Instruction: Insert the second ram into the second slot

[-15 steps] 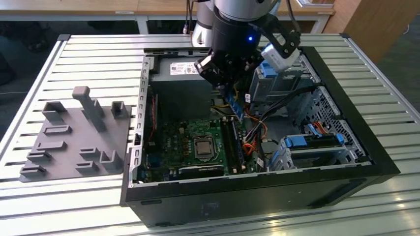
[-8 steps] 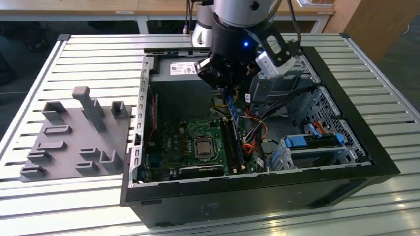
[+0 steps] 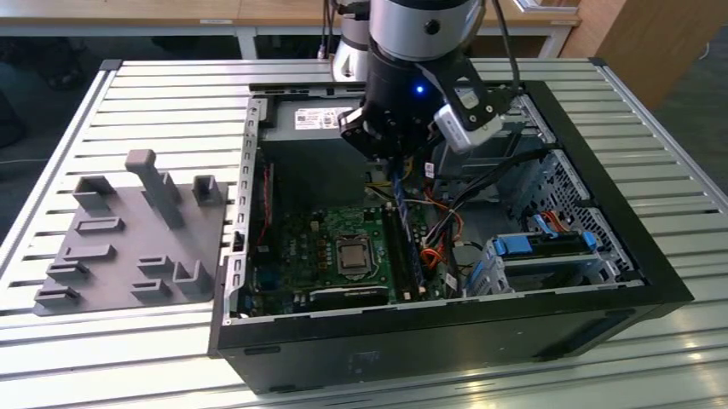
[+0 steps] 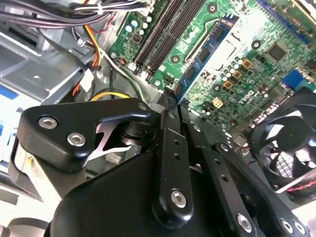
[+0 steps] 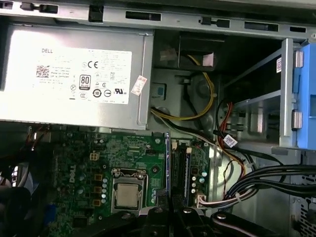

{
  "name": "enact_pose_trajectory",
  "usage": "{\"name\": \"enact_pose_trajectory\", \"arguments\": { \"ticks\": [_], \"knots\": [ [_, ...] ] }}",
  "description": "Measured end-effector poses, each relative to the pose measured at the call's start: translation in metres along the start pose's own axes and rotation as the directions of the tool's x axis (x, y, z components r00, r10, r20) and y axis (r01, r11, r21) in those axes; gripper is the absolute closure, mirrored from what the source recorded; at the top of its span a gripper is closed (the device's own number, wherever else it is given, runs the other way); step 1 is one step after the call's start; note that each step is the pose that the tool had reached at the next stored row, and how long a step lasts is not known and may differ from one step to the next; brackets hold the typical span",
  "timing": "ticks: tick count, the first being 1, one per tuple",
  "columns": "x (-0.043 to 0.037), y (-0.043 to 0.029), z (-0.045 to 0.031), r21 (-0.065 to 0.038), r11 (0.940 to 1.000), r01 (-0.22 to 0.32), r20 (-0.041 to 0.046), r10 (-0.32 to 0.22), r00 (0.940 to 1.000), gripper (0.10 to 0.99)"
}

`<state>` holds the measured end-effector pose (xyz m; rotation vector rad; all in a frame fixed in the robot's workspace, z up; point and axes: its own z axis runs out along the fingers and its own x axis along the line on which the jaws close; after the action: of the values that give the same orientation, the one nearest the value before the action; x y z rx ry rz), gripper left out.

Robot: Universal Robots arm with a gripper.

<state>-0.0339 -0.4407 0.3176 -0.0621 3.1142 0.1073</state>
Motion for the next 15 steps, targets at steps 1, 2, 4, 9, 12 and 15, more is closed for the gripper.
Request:
{"name": "enact_pose_trajectory", "arguments": {
  "ticks": [1, 2, 4, 9, 12, 15],
  "knots": [
    [0.0001, -0.0003, 0.002, 0.0, 1.0, -0.006, 0.0004, 0.006, 1.0, 0.949],
    [0.0002, -0.0011, 0.0035, 0.0, 1.0, -0.01, 0.0006, 0.01, 1.0, 0.949],
    [0.0004, -0.0039, 0.0054, 0.001, 0.9999, -0.015, 0.0009, 0.015, 0.9999, 0.949],
    [0.0007, -0.0079, 0.0107, 0.001, 0.9989, -0.046, 0.0032, 0.046, 0.9989, 0.949],
    [0.0007, -0.0085, 0.0159, 0.002, 0.9974, -0.073, 0.005, 0.073, 0.9973, 0.949],
    [0.0009, -0.0092, 0.0232, 0.002, 0.9958, -0.092, 0.0063, 0.092, 0.9957, 0.949]
  ]
}}
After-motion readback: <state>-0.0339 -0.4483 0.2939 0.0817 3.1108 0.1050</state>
